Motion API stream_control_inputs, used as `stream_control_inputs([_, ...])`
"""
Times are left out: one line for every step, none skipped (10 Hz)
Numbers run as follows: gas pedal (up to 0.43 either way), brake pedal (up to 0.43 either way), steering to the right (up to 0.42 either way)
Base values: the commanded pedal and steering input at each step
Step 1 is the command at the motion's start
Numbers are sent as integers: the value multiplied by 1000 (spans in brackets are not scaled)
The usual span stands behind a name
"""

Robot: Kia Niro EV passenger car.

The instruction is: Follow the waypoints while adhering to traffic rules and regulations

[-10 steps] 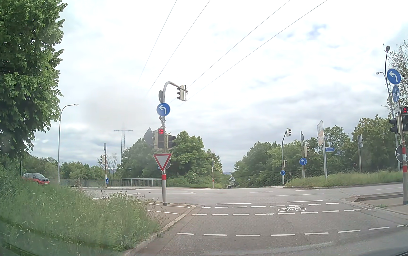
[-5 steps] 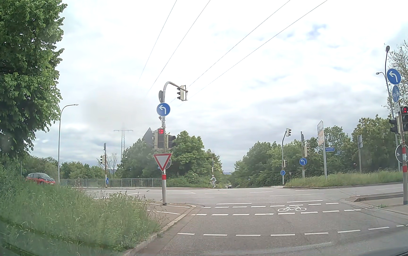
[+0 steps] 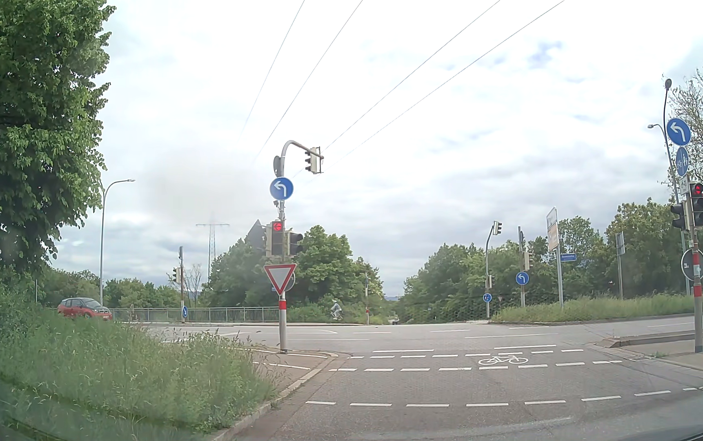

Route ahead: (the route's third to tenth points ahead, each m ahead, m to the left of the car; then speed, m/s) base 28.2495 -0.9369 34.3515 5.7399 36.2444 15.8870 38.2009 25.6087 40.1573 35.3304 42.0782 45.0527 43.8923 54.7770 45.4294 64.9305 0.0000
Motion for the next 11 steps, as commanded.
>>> stream_control_inputs([0, 244, -7])
stream_control_inputs([0, 244, -7])
stream_control_inputs([0, 244, -7])
stream_control_inputs([0, 244, -7])
stream_control_inputs([0, 244, -7])
stream_control_inputs([0, 244, -7])
stream_control_inputs([0, 244, -7])
stream_control_inputs([0, 244, -7])
stream_control_inputs([0, 244, -7])
stream_control_inputs([0, 244, -7])
stream_control_inputs([0, 244, -7])
